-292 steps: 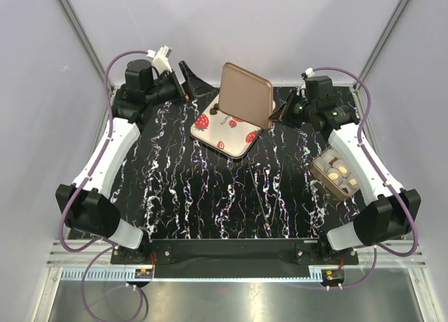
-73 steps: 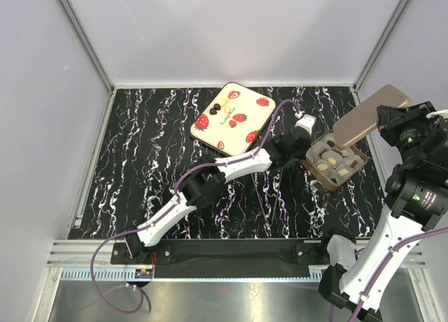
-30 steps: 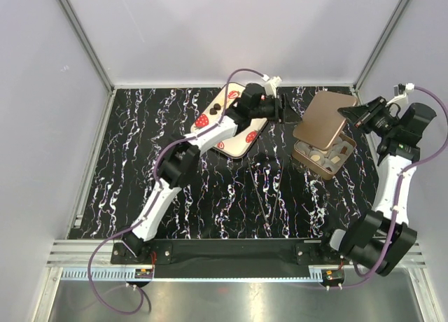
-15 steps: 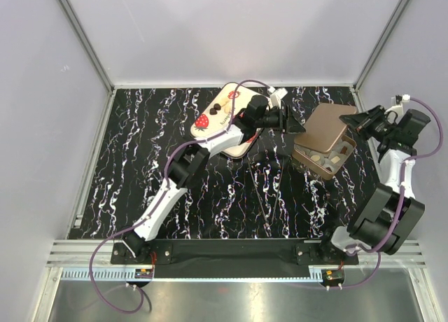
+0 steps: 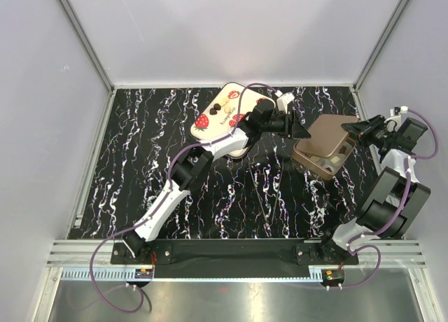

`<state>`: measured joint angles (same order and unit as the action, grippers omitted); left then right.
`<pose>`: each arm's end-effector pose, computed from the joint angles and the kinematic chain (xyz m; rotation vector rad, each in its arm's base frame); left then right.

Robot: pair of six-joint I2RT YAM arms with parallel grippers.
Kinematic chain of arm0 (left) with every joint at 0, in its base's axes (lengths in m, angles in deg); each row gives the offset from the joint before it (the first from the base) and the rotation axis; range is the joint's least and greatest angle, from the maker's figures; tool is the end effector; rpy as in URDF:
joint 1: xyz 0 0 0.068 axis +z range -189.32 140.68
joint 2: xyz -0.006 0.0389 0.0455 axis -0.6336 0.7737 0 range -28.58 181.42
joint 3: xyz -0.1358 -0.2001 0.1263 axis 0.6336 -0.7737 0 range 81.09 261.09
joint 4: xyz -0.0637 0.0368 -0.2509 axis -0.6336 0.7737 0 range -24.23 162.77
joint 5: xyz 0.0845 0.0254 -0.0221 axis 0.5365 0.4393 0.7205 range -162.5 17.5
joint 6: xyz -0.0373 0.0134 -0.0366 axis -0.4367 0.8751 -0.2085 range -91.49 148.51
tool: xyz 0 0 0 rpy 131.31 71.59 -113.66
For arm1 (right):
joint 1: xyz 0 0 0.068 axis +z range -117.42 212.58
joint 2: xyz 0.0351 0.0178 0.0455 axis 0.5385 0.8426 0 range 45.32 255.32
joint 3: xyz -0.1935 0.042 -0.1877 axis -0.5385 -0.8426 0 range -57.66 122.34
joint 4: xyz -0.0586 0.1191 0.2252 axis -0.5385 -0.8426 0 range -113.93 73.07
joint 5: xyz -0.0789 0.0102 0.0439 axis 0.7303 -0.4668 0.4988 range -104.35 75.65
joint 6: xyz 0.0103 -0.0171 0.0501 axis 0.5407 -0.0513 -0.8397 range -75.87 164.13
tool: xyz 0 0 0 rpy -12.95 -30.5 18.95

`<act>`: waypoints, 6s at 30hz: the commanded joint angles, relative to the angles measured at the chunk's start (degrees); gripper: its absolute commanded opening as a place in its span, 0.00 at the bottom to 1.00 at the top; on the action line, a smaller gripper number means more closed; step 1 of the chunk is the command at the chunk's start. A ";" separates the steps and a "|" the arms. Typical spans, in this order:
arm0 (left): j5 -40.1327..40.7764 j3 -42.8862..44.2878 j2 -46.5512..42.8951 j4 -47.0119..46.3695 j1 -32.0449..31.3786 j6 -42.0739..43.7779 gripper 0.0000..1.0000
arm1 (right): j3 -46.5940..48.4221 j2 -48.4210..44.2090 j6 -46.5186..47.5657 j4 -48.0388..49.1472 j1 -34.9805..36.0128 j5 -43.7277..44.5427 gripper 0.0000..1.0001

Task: Pack the chocolate

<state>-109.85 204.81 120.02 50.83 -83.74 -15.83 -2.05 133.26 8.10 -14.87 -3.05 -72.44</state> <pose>0.4089 -0.4310 0.1848 0.5581 1.9605 -1.6256 0.2856 -0.1676 0.2503 0.6172 1.8835 1.0523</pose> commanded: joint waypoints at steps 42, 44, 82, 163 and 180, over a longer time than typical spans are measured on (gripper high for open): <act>5.00 3.81 -0.15 6.50 1.89 5.93 0.67 | 2.83 7.07 1.83 -1.00 -2.50 -1.68 0.22; 5.17 3.98 0.29 6.76 1.71 6.19 0.67 | 3.44 7.24 4.38 -5.31 -2.77 -0.11 0.26; 6.14 4.42 3.19 7.30 0.13 6.37 0.67 | 1.60 5.04 -4.75 -8.83 13.13 34.08 0.48; 7.90 0.38 -0.41 7.47 -0.93 9.00 0.69 | -4.99 -3.92 9.57 -16.90 -1.71 17.03 0.13; 13.16 -2.44 -4.28 9.31 -1.19 12.52 0.73 | -4.73 -0.40 13.00 -21.14 -4.18 27.85 0.20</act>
<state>-100.06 202.30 118.92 61.17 -85.01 -5.64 -7.67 131.80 18.42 -33.27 -6.57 -52.35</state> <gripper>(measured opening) 0.728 0.204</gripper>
